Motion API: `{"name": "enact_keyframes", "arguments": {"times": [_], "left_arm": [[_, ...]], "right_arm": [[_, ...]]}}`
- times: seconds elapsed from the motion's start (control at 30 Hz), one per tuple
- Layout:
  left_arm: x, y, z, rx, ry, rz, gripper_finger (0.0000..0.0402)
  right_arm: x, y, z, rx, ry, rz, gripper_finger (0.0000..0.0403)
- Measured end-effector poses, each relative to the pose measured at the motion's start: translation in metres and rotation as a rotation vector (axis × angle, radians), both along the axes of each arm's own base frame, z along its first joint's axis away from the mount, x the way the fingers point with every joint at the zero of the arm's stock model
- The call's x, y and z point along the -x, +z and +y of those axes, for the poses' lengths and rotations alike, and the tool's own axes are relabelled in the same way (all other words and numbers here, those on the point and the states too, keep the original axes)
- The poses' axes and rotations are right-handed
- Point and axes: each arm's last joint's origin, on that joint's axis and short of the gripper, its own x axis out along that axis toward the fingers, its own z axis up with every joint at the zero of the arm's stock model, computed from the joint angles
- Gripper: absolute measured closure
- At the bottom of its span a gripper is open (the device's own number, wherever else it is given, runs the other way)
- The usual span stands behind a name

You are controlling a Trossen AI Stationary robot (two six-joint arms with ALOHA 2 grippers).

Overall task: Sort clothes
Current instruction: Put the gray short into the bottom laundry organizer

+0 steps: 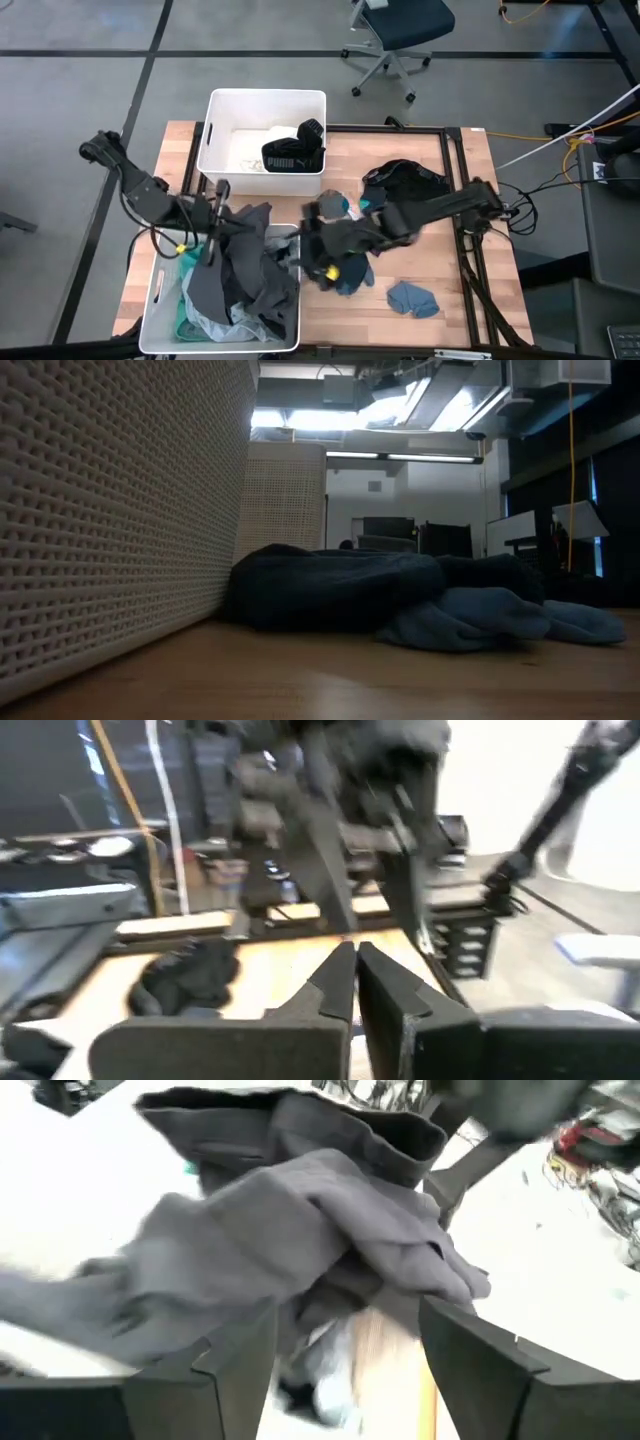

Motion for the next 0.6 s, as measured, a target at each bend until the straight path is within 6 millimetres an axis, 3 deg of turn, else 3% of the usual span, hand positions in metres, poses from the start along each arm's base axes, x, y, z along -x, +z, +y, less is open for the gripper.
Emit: {"name": "enact_keyframes", "arguments": {"times": [0.13, 0.33, 0.6], "left_arm": [[-0.007, -0.01, -0.014, 0.058, -0.07, 0.065, 0.0396], [-0.022, -0.042, -0.029, 0.112, -0.023, 0.279, 0.0396], [-0.034, -0.092, -0.044, 0.083, 0.144, 0.579, 0.0396]], "right_arm": [[0.043, 0.013, 0.015, -0.019, -0.031, 0.122, 0.0157], [0.09, 0.001, 0.052, 0.004, -0.115, 0.317, 0.0157], [0.136, -0.055, 0.102, 0.151, -0.338, 0.248, 0.0157]]}}
